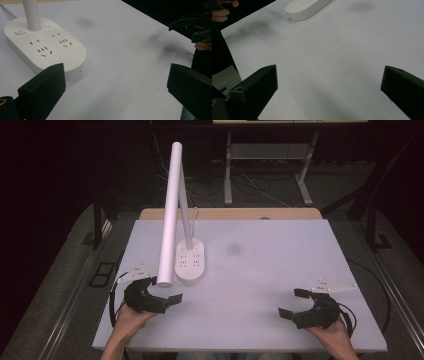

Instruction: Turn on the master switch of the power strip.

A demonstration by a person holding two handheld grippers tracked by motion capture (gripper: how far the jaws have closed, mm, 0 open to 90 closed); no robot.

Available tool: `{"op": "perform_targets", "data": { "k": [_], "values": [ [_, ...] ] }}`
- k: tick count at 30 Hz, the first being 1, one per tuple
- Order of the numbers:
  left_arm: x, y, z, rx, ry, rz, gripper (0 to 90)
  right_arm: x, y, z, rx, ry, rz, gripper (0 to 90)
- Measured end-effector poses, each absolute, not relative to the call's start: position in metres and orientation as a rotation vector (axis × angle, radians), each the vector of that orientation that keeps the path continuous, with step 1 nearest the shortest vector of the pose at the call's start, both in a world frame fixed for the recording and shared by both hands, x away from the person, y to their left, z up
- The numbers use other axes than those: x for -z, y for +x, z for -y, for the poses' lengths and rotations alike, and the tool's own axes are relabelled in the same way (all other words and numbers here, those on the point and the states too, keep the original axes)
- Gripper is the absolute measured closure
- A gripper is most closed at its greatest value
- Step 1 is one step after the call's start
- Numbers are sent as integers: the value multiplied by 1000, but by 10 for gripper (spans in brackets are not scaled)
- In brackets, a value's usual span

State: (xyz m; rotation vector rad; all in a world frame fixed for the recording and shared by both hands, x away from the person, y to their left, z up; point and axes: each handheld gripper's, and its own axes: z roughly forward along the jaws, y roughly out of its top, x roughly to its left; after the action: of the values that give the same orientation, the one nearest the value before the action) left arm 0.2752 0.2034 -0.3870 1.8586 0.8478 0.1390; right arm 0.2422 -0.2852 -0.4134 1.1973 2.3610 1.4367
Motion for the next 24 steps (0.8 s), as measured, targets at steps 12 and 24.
{"op": "perform_targets", "data": {
  "k": [12,24],
  "values": [
    [374,292,-214,-164,1870,-868,13,414,242,285,-1434,1199,-2360,3],
    [366,308,-220,-181,1899,-886,15,414,243,286,-1431,1200,-2363,3]
  ]
}}
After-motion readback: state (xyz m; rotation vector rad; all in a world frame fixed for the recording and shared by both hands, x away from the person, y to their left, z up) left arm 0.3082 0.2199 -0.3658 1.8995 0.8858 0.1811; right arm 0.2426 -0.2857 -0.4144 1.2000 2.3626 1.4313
